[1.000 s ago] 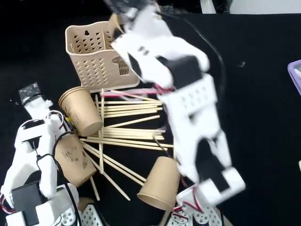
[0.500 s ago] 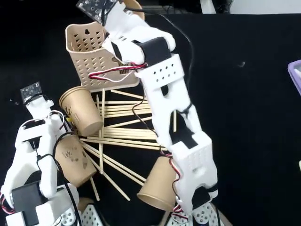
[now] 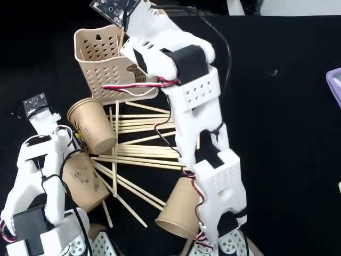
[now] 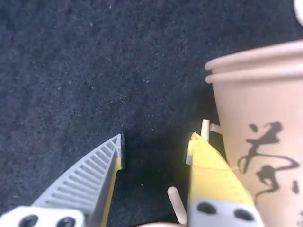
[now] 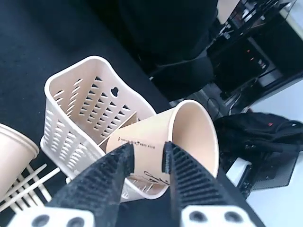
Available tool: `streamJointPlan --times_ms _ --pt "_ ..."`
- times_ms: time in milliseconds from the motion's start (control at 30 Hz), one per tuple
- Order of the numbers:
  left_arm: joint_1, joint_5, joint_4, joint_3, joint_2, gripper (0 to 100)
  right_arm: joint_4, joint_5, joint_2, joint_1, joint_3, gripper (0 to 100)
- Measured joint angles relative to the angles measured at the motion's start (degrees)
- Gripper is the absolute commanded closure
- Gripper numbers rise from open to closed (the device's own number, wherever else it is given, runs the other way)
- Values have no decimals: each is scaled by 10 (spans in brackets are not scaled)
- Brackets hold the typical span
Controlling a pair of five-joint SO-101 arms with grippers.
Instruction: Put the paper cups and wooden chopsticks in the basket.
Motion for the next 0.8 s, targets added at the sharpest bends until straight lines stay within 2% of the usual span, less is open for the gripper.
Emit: streamJointPlan --times_ms 167,500,600,800 --pt "0 0 0 0 0 777 39 0 0 0 -40 895" --pt "0 0 0 0 0 777 20 -1 0 0 -43 896" --pt "0 0 0 0 0 777 21 -28 0 0 -46 894" --pt "0 0 0 0 0 777 96 -51 -13 0 -84 893"
